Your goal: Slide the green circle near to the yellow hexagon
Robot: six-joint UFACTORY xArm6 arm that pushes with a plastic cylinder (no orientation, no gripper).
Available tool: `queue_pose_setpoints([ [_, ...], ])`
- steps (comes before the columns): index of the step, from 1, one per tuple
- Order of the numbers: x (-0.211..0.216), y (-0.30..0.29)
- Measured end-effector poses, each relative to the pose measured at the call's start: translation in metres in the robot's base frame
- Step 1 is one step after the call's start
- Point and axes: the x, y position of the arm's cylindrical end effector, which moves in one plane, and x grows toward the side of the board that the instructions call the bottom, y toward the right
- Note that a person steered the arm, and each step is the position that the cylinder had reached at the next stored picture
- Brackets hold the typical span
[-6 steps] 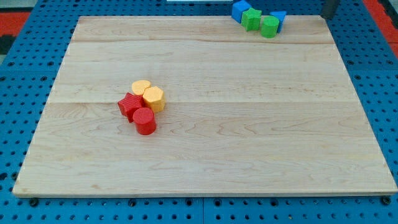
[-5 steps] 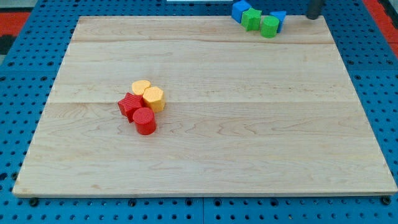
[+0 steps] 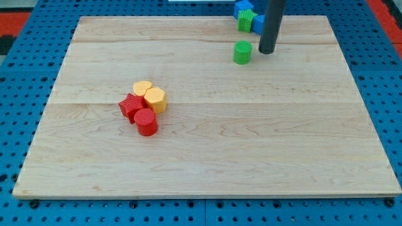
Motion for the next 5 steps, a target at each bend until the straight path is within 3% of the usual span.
queue_pose_setpoints([
  [1, 0.015, -0.07],
  [3, 0.111, -0.144],
  [4, 0.119, -0.151],
  [5, 0.159, -0.128],
])
